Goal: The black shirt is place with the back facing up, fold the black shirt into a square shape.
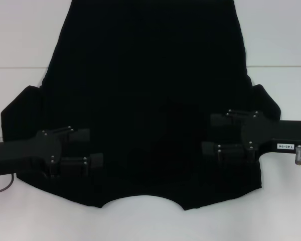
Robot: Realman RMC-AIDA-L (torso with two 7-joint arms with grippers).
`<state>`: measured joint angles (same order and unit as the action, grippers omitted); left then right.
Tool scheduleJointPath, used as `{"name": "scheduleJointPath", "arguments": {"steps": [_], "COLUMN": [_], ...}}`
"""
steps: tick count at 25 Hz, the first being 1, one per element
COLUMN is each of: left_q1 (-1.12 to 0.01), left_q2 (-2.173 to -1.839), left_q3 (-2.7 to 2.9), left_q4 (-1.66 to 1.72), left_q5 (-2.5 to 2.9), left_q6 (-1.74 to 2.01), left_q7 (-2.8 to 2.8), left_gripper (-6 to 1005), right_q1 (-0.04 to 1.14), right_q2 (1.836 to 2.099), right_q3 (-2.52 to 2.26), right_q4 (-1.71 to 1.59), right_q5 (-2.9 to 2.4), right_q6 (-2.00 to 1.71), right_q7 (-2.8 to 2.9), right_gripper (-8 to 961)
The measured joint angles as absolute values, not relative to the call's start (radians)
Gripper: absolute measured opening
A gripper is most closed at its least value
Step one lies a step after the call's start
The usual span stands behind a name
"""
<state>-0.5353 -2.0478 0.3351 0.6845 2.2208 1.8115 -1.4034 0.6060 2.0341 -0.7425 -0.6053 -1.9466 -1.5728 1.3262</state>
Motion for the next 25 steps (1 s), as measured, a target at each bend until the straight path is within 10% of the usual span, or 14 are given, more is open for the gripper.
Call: {"name": "scheduleJointPath", "arguments": {"steps": [25], "left_q1": [-0.536], "left_q2": [-2.042], "left_q3": [0.287], "left_q4": [0.699], "left_q5": [2.215], "left_q6": [1.734], "left_q7": [-1.507], "left_gripper": [922], "right_q1": [0.613], "right_q2": [2.048], "right_q3": [-0.744], "right_q4": [-0.6], "right_q5": [-1.944], "right_q6": [-1.56], "right_q7": [1.345], "right_gripper": [884]}}
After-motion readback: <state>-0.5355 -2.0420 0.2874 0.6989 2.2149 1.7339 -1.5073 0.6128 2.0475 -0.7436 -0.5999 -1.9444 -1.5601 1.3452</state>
